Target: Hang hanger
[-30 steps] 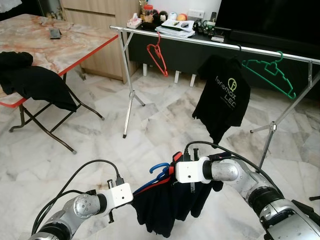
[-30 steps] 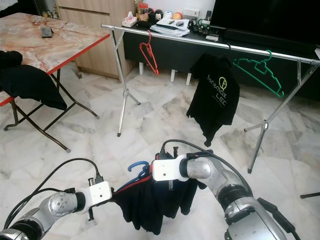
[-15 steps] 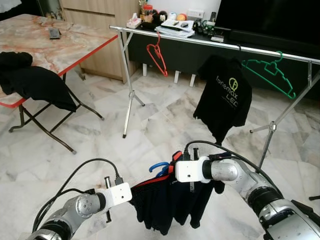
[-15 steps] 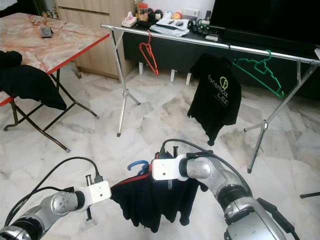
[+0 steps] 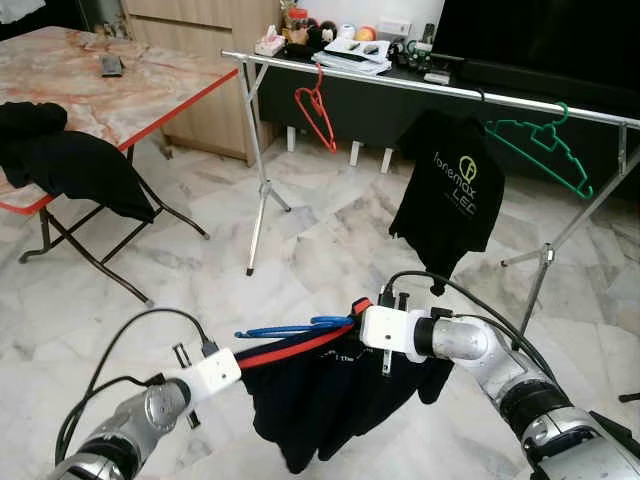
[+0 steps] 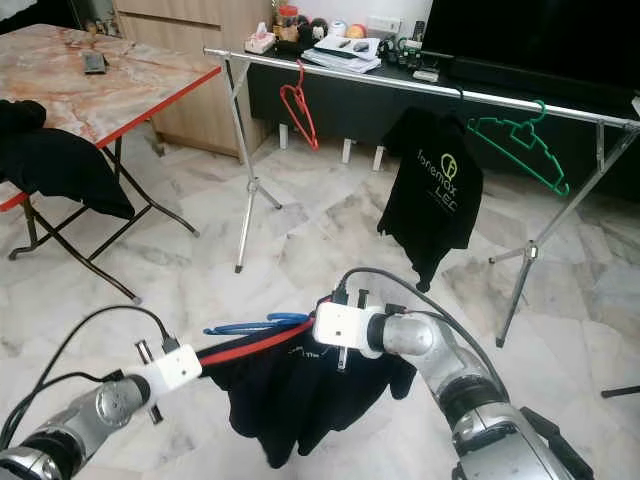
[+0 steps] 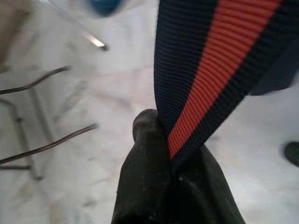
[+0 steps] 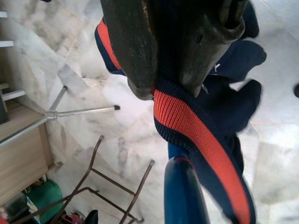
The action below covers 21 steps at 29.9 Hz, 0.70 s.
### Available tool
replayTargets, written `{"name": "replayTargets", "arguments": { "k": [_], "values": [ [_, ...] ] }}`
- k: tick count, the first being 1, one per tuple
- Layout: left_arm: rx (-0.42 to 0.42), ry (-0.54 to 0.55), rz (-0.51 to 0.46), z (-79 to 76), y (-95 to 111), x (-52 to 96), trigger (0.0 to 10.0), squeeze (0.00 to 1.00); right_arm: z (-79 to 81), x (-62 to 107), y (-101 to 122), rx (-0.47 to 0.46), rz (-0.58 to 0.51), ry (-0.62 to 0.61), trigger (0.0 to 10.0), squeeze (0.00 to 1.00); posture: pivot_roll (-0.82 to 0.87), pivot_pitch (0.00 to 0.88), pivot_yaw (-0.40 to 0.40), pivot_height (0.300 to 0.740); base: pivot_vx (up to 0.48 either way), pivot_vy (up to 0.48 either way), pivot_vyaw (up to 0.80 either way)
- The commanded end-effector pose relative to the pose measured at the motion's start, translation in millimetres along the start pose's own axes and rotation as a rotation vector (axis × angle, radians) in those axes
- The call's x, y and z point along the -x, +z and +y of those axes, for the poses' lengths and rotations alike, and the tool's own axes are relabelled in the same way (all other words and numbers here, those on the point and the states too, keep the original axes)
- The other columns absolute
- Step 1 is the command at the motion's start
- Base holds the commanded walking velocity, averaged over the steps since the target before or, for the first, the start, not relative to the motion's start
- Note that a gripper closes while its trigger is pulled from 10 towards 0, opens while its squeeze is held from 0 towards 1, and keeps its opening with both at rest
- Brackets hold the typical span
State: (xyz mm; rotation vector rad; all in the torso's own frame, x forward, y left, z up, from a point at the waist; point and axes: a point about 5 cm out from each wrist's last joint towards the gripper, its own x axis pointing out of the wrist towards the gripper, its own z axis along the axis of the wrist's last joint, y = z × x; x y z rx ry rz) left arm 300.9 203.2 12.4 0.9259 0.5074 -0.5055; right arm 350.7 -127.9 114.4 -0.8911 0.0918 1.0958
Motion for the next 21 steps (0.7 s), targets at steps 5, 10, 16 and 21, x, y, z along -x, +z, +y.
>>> {"name": "replayTargets", "arguments": {
  "k": [5, 10, 16, 21],
  "values": [
    [-0.069, -0.269, -0.030, -39.1, -12.7, 7.8, 0.0, 0.00, -16.4, 14.9, -2.3, -0.039, -0.015, -0.096, 10.0, 0.00, -0.03, 0.100, -0.051, 0.740, 0.000, 0.000, 0.00],
    [-0.044, -0.263, -0.083, -37.6, -3.7, 6.3, 0.0, 0.00, -14.2, 11.3, 0.7, -0.053, -0.035, -0.097, 10.0, 0.00, -0.02, 0.099, -0.052, 0.740, 0.000, 0.000, 0.00],
    [-0.031, -0.149, -0.137, -17.5, 8.9, 3.3, 10.0, 0.00, -2.0, 5.5, -0.9, -0.068, -0.037, -0.037, 10.0, 0.00, -0.02, 0.095, -0.052, 0.740, 0.000, 0.000, 0.00],
    [-0.014, -0.104, -0.183, -3.3, 16.0, 3.7, 10.0, 1.00, 4.5, 2.8, -3.4, -0.073, -0.020, 0.001, 10.0, 0.00, -0.02, 0.091, -0.050, 0.740, 0.000, 0.000, 0.00]
  ]
}}
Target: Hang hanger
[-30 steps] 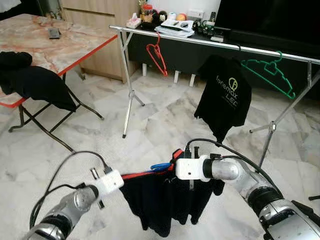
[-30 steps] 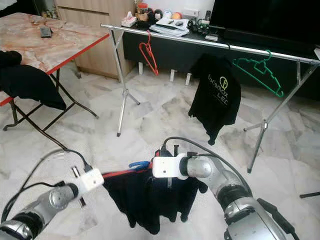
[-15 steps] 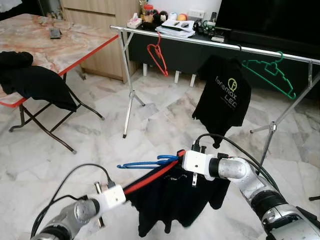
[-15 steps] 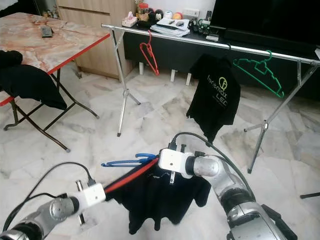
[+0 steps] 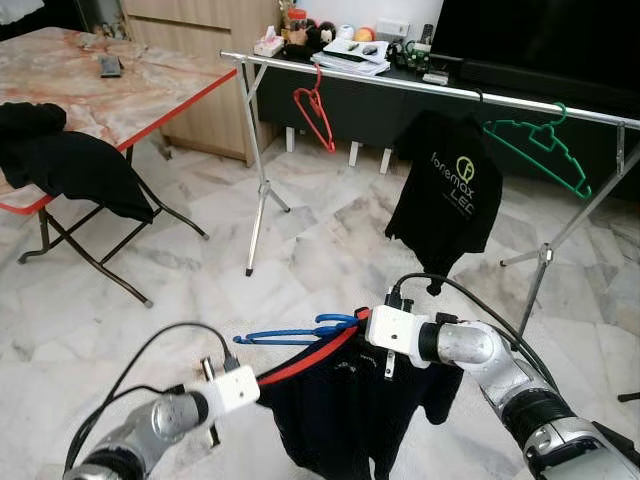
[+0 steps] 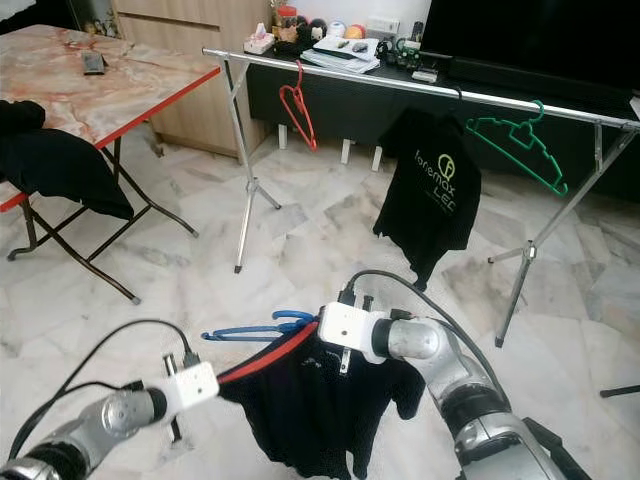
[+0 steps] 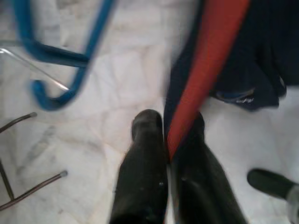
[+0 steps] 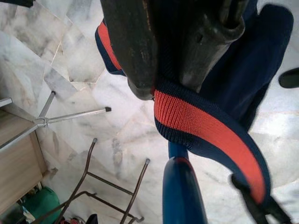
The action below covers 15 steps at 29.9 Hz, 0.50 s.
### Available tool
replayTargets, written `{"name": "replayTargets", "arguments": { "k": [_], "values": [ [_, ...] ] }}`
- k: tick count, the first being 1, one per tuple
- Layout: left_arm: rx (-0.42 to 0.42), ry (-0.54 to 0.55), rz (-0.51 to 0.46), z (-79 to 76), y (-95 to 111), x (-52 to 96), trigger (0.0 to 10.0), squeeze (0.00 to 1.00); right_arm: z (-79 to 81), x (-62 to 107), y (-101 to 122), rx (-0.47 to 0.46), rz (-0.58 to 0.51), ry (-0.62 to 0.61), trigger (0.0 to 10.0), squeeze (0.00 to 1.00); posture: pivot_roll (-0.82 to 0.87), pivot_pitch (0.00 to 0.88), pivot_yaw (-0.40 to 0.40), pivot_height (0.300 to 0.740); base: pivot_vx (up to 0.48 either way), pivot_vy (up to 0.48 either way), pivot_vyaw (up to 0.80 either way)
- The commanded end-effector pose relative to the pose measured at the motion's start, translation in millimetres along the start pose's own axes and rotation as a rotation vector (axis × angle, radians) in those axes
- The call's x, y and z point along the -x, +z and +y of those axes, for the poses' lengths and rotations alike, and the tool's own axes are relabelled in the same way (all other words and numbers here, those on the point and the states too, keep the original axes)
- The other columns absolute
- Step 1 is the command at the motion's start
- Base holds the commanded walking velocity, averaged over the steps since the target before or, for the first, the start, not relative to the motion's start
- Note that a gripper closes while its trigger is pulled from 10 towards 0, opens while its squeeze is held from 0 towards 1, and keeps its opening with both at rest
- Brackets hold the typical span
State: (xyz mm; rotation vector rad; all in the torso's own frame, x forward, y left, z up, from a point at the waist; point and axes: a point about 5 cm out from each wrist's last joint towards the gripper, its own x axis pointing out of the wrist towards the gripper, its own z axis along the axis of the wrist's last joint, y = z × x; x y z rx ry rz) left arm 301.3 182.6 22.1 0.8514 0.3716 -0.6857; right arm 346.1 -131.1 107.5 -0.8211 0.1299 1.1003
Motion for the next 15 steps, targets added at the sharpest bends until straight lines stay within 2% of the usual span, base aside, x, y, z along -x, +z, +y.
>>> {"name": "replayTargets", "arguments": {
  "k": [1, 6, 11, 12, 15],
  "values": [
    [-0.008, -0.009, 0.015, 1.2, -5.5, 3.7, 10.0, 1.00, -0.2, 1.3, 0.4, 0.006, -0.001, 0.007, 10.0, 0.00, -0.02, 0.090, -0.050, 0.740, 0.000, 0.000, 0.00],
    [-0.018, -0.033, -0.011, 2.9, -3.6, 5.6, 10.0, 1.00, 4.5, 0.3, -4.2, 0.020, 0.030, 0.021, 10.0, 0.00, -0.02, 0.091, -0.051, 0.740, 0.000, 0.000, 0.00],
    [-0.013, -0.068, -0.045, 3.8, -2.6, 9.3, 10.0, 1.00, 10.1, -2.5, -8.4, -0.037, 0.030, 0.013, 10.0, 0.00, -0.01, 0.095, -0.050, 0.740, 0.000, 0.000, 0.00],
    [-0.012, -0.067, -0.048, 6.0, -3.1, 10.8, 10.0, 1.00, 12.3, -2.6, -9.9, -0.048, 0.034, 0.027, 10.0, 0.00, -0.02, 0.095, -0.050, 0.740, 0.000, 0.000, 0.00],
    [0.006, -0.040, -0.087, 26.8, -1.4, 20.6, 10.0, 1.00, 26.2, -1.1, -21.7, -0.113, 0.071, 0.111, 10.0, 0.00, -0.01, 0.096, -0.052, 0.740, 0.000, 0.000, 0.00]
  ]
}}
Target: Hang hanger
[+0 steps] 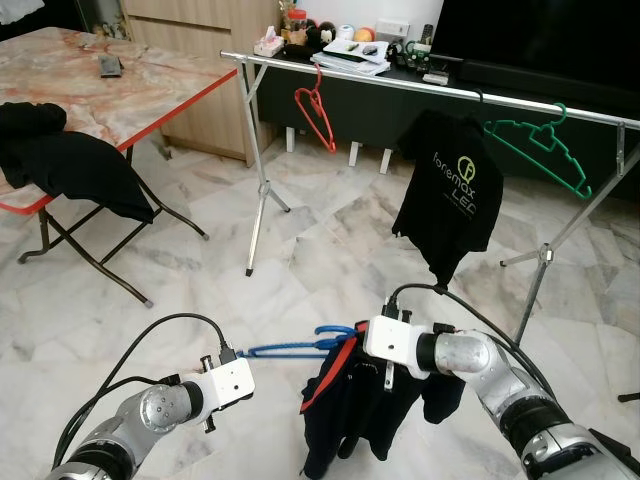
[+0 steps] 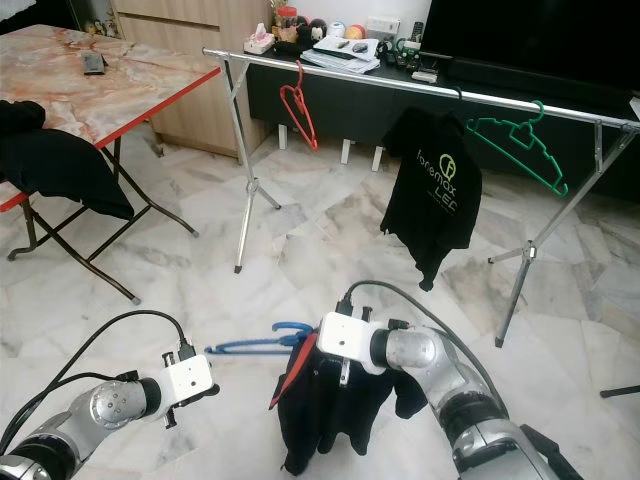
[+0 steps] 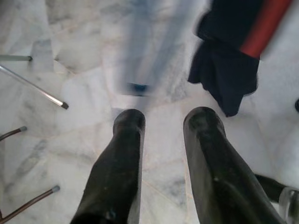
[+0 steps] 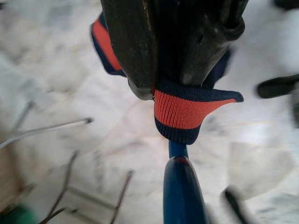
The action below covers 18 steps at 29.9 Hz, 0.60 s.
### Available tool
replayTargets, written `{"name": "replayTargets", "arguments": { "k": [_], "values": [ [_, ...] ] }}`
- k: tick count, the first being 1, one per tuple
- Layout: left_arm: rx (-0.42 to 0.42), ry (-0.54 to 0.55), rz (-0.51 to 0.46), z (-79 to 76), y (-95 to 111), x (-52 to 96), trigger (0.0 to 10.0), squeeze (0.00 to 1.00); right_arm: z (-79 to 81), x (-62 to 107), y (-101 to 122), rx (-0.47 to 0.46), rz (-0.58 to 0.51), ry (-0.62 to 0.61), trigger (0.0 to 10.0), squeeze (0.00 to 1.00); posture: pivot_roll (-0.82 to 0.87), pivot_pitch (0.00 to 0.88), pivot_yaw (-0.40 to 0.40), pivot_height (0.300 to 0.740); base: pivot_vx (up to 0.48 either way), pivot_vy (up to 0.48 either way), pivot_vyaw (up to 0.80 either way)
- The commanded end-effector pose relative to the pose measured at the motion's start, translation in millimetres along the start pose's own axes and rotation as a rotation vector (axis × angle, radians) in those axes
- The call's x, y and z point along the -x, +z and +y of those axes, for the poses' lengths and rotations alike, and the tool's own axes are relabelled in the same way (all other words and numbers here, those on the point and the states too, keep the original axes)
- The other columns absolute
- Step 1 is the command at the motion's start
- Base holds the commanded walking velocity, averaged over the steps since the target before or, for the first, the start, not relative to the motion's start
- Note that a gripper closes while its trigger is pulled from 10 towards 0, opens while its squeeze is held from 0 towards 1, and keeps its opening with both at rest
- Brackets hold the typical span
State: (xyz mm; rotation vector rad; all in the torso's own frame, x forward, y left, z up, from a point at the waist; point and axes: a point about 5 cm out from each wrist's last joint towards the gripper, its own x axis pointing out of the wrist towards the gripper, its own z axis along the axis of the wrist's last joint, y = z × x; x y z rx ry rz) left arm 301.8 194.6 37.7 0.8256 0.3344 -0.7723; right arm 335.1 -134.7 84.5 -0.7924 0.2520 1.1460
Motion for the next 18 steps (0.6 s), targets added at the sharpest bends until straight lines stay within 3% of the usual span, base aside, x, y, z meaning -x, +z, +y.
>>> {"name": "replayTargets", "arguments": {
  "k": [1, 6, 11, 12, 13, 18],
  "values": [
    [0.020, 0.023, -0.037, 15.5, 1.1, 10.0, 10.0, 1.00, 8.2, 0.8, -9.2, -0.062, 0.017, 0.040, 10.0, 0.00, -0.01, 0.097, -0.052, 0.740, 0.000, 0.000, 0.00],
    [0.060, -0.003, -0.122, 25.5, 14.2, 14.6, 10.0, 1.00, 17.2, -1.9, -17.0, -0.097, 0.048, 0.058, 10.0, 0.00, 0.00, 0.097, -0.050, 0.740, 0.000, 0.000, 0.00],
    [0.097, -0.131, -0.192, 17.9, 28.9, 12.6, 10.0, 1.00, 23.1, -7.9, -18.5, -0.146, 0.041, 0.031, 10.0, 0.00, 0.01, 0.096, -0.047, 0.740, 0.000, 0.000, 0.00],
    [0.101, -0.155, -0.196, 15.6, 30.9, 11.8, 10.0, 0.68, 22.7, -9.1, -17.5, -0.155, 0.033, 0.016, 10.0, 0.00, 0.00, 0.096, -0.046, 0.740, 0.000, 0.000, 0.00],
    [0.099, -0.170, -0.196, 13.8, 32.1, 10.7, 10.0, 0.00, 22.2, -10.3, -16.5, -0.165, 0.026, 0.003, 10.0, 0.00, 0.00, 0.096, -0.045, 0.740, 0.000, 0.000, 0.00],
    [0.110, -0.221, -0.197, 6.7, 36.9, 4.9, 10.0, 0.00, 21.4, -16.7, -7.7, -0.233, -0.055, -0.028, 10.0, 0.00, 0.00, 0.097, -0.041, 0.740, 0.000, 0.000, 0.00]
  ]
}}
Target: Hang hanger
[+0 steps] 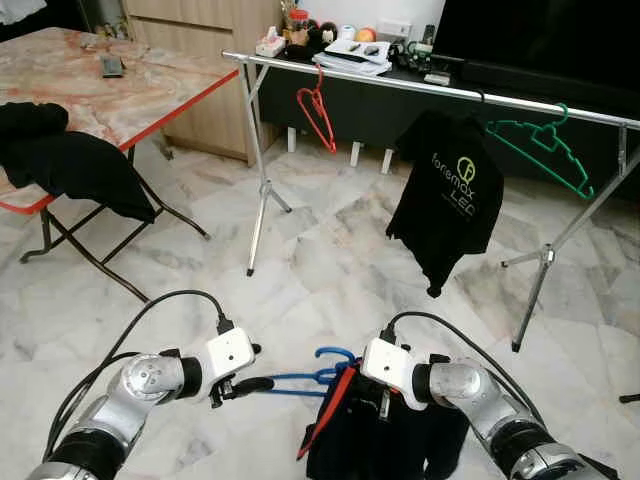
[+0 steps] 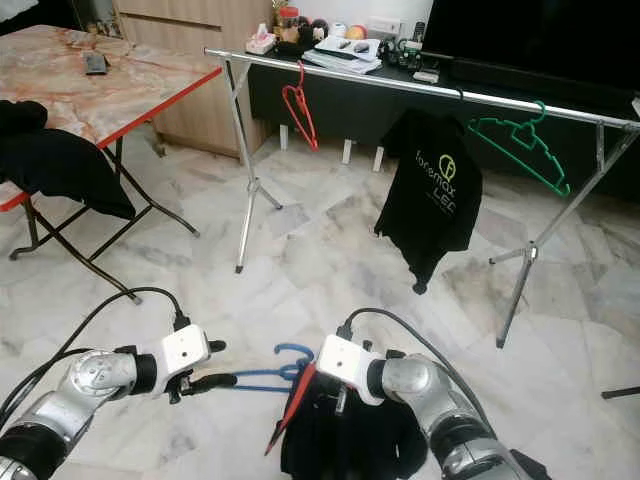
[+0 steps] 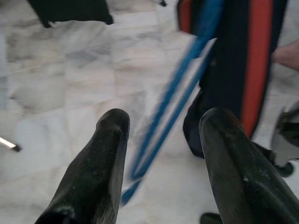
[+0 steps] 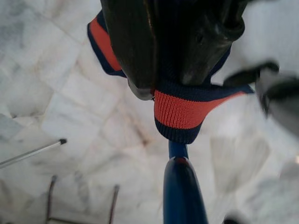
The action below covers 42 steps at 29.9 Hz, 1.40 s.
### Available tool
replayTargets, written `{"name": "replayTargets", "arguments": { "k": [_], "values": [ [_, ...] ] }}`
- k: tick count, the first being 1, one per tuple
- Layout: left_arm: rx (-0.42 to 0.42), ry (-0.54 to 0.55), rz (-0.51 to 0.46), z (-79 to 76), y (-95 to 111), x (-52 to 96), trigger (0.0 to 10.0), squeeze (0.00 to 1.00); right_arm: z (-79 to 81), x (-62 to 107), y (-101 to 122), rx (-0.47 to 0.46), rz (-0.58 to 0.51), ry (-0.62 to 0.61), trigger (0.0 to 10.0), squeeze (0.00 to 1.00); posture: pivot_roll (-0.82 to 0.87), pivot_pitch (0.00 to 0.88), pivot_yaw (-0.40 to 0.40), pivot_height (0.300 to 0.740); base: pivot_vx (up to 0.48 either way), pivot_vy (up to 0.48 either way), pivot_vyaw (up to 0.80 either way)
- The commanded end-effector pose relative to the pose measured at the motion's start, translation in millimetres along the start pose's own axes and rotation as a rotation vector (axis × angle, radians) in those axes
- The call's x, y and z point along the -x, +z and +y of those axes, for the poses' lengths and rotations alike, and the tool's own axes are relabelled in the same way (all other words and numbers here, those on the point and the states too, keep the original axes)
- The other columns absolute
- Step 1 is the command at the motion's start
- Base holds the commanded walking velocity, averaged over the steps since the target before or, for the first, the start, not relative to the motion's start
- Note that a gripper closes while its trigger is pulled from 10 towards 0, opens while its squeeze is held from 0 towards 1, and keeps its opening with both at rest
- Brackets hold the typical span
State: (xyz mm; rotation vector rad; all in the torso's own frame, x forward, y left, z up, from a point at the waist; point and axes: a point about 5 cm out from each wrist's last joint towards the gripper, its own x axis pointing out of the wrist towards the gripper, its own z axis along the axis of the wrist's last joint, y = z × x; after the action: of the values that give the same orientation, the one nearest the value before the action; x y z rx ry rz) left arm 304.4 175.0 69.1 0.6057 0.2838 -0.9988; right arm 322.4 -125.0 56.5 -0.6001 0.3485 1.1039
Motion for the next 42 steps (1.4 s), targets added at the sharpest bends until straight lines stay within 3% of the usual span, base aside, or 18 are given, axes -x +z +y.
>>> {"name": "replayTargets", "arguments": {
  "k": [1, 11, 21, 42],
  "values": [
    [-0.003, -0.032, 0.002, -4.2, 1.6, -3.4, 10.0, 0.00, -2.2, -0.7, 5.4, -0.039, -0.058, -0.017, 10.0, 0.00, 0.00, 0.097, -0.040, 0.740, 0.000, 0.000, 0.00],
    [0.009, -0.043, 0.000, -3.6, 7.5, -7.4, 10.0, 0.00, 7.1, -3.8, 3.8, -0.077, -0.067, 0.086, 10.0, 0.00, 0.01, 0.096, -0.045, 0.740, 0.000, 0.000, 0.00],
    [0.029, -0.138, 0.024, -11.4, 7.4, -11.0, 10.0, 0.00, 8.6, -4.6, 5.1, -0.065, -0.079, 0.098, 10.0, 0.00, 0.01, 0.090, -0.047, 0.740, 0.000, 0.000, 0.00],
    [0.113, -0.161, 0.006, -6.3, 17.3, -26.4, 10.0, 0.00, 7.9, -10.3, 14.6, -0.086, -0.128, 0.097, 10.0, 0.00, 0.01, 0.073, -0.042, 0.740, 0.000, 0.000, 0.00]
  ]
}}
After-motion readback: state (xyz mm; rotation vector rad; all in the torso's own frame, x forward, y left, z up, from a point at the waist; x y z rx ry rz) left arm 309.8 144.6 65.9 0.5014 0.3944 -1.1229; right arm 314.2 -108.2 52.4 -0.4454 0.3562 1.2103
